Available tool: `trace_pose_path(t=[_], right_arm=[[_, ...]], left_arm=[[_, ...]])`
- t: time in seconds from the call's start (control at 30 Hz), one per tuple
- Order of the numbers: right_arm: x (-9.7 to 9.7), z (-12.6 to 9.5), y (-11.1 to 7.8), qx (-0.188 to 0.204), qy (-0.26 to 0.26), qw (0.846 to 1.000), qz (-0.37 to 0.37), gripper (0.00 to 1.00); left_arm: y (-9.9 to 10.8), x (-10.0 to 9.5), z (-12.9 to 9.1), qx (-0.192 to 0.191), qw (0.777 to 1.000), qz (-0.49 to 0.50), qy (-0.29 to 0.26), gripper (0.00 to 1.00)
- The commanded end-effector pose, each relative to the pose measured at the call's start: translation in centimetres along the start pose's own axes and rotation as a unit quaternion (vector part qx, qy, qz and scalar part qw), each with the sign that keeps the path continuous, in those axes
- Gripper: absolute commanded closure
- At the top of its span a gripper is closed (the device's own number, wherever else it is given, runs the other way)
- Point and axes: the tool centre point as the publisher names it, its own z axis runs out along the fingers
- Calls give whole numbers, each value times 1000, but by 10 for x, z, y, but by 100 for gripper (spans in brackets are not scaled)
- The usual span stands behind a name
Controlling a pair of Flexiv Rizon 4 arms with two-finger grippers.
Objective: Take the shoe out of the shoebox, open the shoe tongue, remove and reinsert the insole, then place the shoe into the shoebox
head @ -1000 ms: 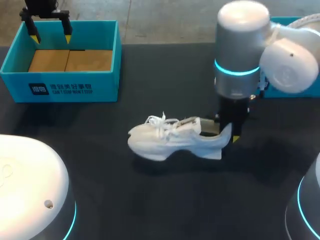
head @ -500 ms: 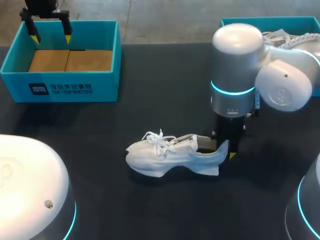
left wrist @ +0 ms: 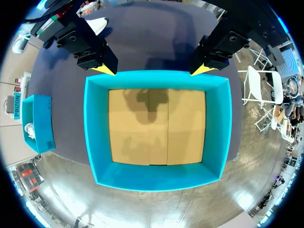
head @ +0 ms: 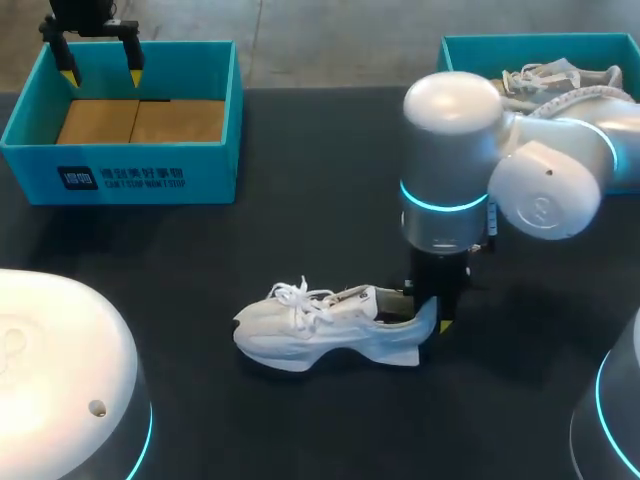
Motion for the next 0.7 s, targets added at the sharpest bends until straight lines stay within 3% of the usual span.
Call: trace_pose_path(t=[0.03, 0.27, 0.7], right_arm=[[17, -1, 5, 1, -26, 1000, -3, 100], [27, 9, 3, 7, -37, 999, -14, 100], [25, 16, 1, 10, -33, 999, 22, 100]], left_arm=[[0, 0, 0, 0, 1000, 0, 0, 0], [0, 0, 0, 0, 1000, 0, 0, 0], [0, 0, 0, 0, 1000, 0, 0, 0]])
